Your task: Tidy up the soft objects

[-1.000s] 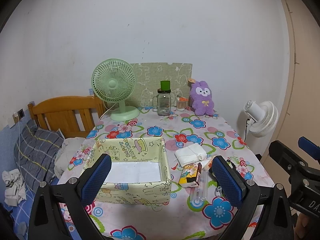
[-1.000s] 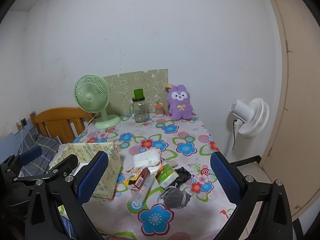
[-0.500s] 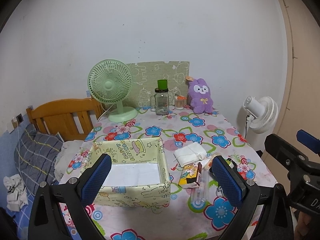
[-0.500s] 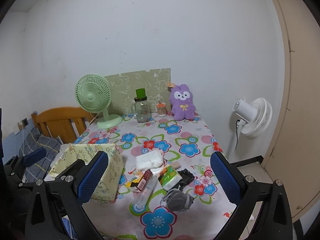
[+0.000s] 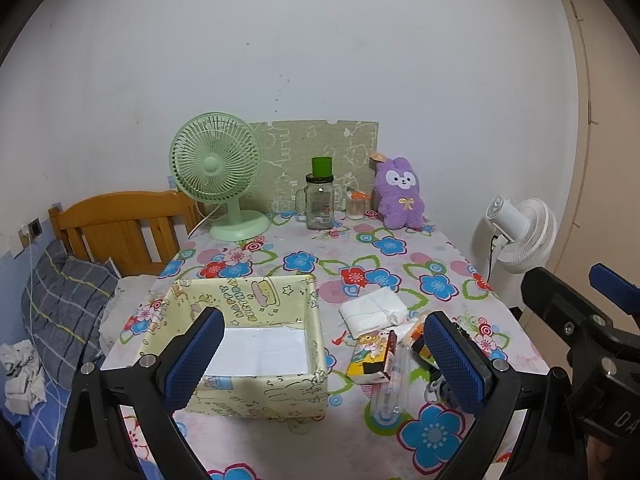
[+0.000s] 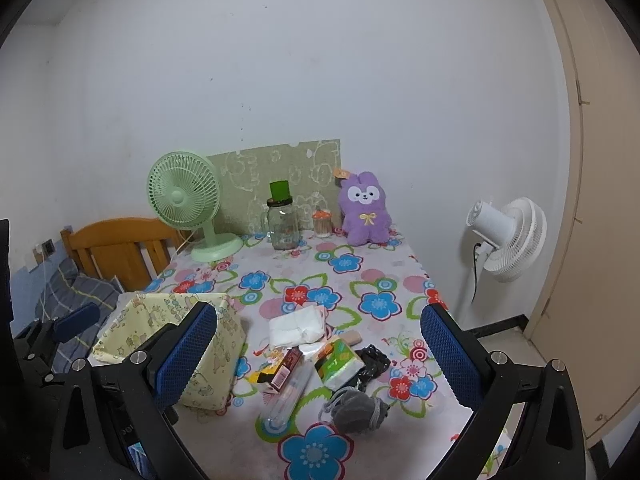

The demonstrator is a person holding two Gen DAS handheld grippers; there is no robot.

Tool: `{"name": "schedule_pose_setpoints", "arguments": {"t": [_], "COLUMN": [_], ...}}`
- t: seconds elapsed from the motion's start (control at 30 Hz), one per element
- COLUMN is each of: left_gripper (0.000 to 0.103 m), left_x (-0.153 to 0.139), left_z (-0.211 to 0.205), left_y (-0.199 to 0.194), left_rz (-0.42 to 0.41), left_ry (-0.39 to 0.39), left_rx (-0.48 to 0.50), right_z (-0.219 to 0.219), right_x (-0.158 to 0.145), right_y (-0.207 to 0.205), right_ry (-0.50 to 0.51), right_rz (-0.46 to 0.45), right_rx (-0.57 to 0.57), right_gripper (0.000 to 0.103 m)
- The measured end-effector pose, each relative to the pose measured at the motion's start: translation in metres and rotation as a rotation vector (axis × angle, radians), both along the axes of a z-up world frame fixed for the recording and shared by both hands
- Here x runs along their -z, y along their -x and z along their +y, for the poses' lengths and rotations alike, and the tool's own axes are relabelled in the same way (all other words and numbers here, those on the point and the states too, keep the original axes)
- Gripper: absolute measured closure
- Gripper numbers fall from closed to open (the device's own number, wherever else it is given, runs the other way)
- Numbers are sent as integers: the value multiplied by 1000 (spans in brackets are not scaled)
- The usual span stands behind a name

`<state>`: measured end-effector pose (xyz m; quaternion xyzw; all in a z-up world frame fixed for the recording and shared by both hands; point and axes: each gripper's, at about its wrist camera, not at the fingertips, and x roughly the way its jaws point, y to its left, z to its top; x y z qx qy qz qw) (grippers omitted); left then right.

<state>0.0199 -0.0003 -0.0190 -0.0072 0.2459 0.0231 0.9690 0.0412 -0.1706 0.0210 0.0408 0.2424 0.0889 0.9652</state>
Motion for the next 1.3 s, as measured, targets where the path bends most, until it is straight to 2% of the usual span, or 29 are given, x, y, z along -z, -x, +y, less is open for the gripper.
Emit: {"name": "schedule_pose_setpoints", "arguments": {"t": [0.47,1.0,1.3], "left_gripper": [2,7,12], "left_x": [20,69,93], "left_z": [-31,-62,-74], "left_y": [-10,-30,-39], "left_rz": [19,105,155], "left_ry": [-12,21,-36], "left_rx": [39,126,136], "right_z": [-6,-29,-32], "right_x": [23,75,106], "right_y": [-11,-25,-35], "right_ry": [14,12,10], "right_rz": [36,129,199], "right_rx": [10,49,46], "right_gripper": [0,4,10]}}
